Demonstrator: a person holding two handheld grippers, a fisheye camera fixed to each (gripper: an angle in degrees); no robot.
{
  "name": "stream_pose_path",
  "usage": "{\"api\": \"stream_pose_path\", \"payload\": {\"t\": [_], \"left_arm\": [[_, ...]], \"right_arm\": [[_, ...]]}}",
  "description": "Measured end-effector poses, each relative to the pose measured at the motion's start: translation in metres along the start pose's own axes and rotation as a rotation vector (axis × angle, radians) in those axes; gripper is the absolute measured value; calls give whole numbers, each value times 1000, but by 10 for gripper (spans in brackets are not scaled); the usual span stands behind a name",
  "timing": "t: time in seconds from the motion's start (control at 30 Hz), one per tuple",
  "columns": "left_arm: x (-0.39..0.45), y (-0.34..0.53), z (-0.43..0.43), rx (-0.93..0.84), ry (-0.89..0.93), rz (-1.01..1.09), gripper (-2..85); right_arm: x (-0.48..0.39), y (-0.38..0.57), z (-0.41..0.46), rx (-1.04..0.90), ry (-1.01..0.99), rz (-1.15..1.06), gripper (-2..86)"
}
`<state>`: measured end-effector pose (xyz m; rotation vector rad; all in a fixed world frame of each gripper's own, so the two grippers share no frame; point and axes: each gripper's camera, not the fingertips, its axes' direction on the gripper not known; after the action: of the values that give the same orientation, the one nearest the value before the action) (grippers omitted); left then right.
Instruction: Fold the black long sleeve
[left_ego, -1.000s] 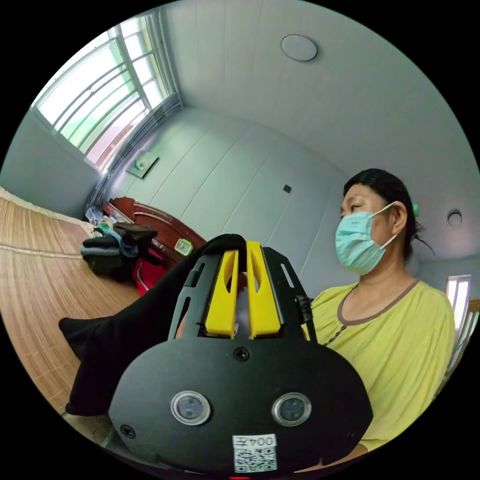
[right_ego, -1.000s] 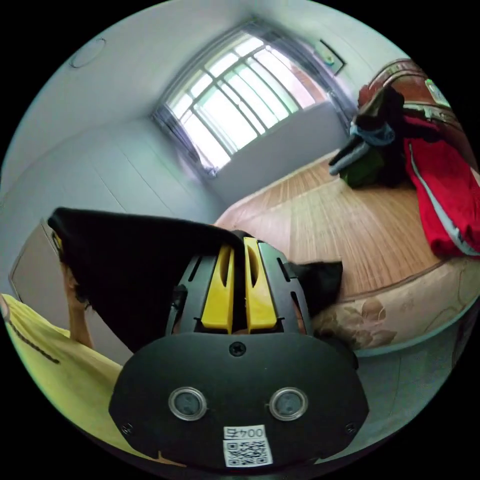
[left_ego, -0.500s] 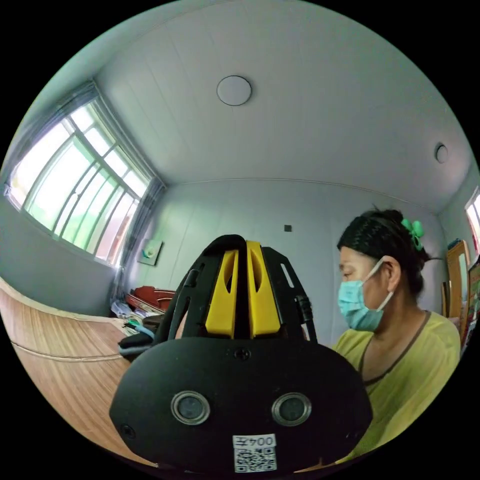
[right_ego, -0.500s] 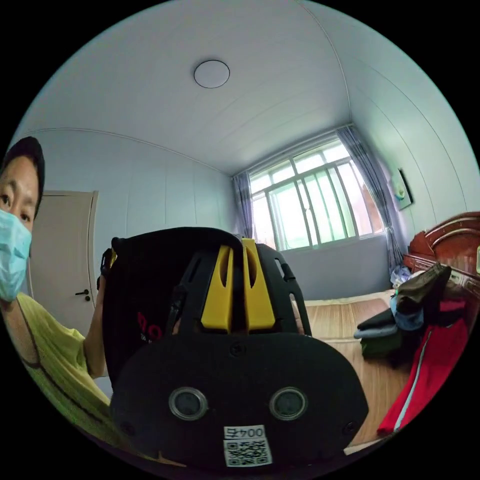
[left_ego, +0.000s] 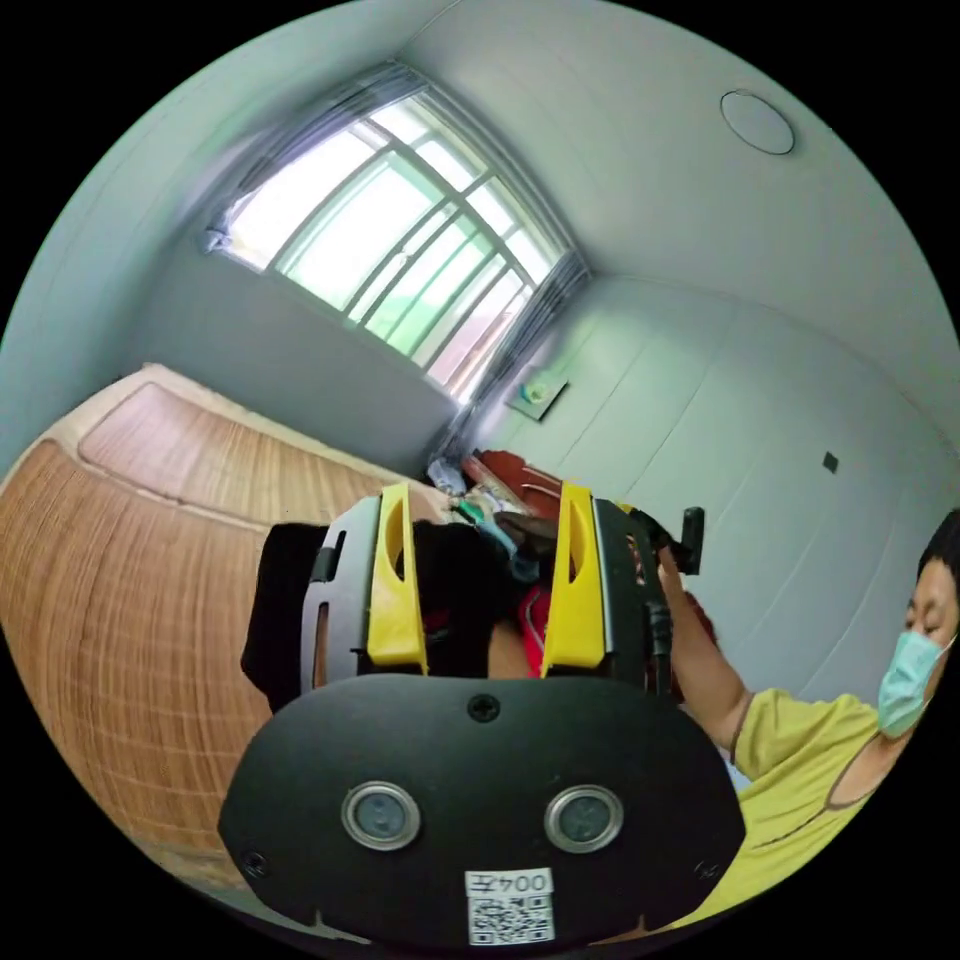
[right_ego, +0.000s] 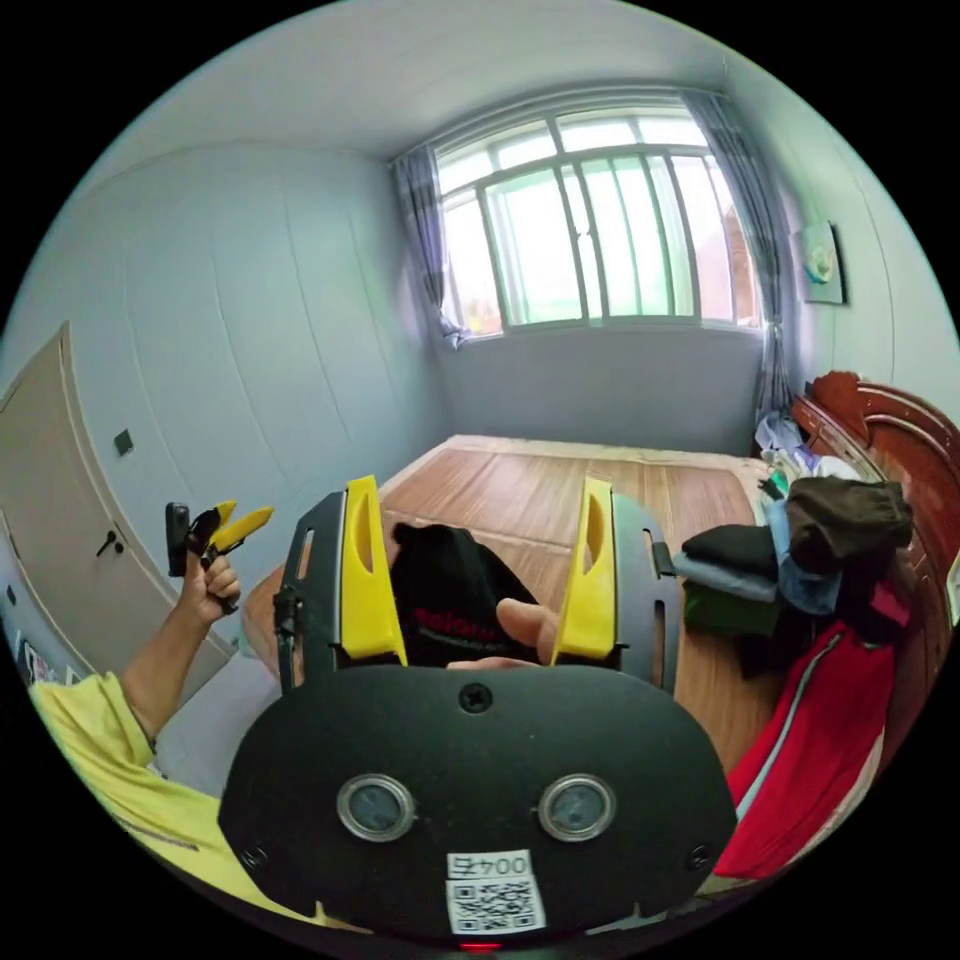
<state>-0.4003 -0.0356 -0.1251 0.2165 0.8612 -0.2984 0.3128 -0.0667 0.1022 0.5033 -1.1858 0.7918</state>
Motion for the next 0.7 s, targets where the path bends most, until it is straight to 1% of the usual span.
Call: {"api": "stream_pose_path", "payload": {"t": [0.07, 0.13, 0.17, 0.23, 0.27, 0.33, 0.37, 0.43, 0.53, 0.63, 0.7], "left_arm": [[-21, 49, 2, -47, 2, -32, 184], [-38, 121, 2, -111, -52, -82, 178], [-41, 140, 2, -133, -67, -100, 175], [-44, 217, 2, -220, -104, -162, 160], [-43, 236, 1, -240, -112, -177, 155], [-36, 304, -3, -312, -143, -251, 139], [-33, 319, -4, -323, -144, -269, 135], [-23, 371, -11, -360, -139, -340, 117], [-8, 412, -17, -397, -141, -389, 83], [8, 430, -21, -384, -154, -394, 51], [18, 432, -20, -376, -155, -381, 37]], "right_arm": [[3, 52, 9, -20, -38, 12, 243], [5, 128, 16, -21, -90, 50, 216], [6, 148, 18, -24, -98, 64, 204], [8, 224, 25, -52, -105, 150, 161], [8, 242, 27, -56, -103, 176, 149], [4, 309, 27, -84, -75, 245, 100], [2, 324, 27, -98, -54, 258, 86], [-4, 377, 25, -150, 40, 309, 53], [-11, 424, 22, -220, 98, 296, 8], [-11, 454, 20, -281, 152, 274, -3], [-7, 464, 13, -267, 136, 291, -5]]}}
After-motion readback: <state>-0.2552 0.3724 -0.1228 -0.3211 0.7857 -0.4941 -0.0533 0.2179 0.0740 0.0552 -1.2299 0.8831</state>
